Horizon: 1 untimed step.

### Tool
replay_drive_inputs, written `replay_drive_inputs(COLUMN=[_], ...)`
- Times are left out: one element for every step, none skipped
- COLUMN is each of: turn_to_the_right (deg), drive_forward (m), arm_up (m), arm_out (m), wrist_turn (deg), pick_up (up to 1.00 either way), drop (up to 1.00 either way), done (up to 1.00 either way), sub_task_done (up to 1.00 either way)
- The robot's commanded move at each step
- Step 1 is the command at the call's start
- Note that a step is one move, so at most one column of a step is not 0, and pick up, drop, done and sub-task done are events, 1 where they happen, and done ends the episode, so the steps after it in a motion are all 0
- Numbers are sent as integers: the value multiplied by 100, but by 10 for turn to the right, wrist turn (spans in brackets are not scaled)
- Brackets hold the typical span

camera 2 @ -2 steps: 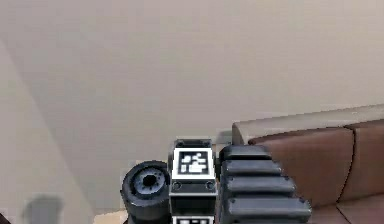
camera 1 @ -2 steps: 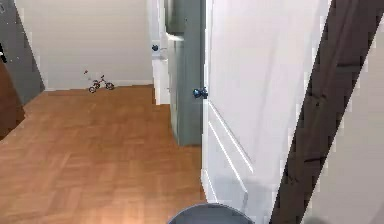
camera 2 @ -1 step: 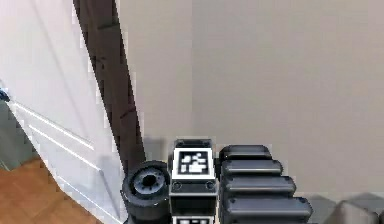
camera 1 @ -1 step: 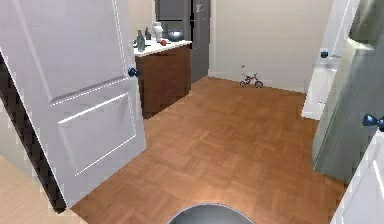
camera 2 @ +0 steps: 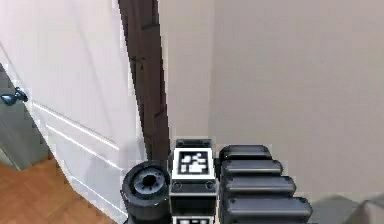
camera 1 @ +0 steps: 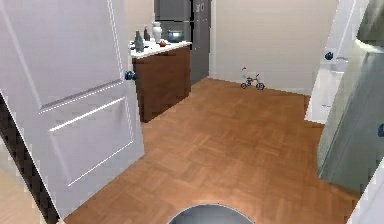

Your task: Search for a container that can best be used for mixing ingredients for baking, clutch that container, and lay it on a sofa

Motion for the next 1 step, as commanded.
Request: replay_drive_inputs(turn_to_the_right=[-450], drive_forward=[0], arm_up=[0], arm_out=[0], wrist_turn=[0], pick_up=[0], drop=[0], done=[0], sub_task_done=[0])
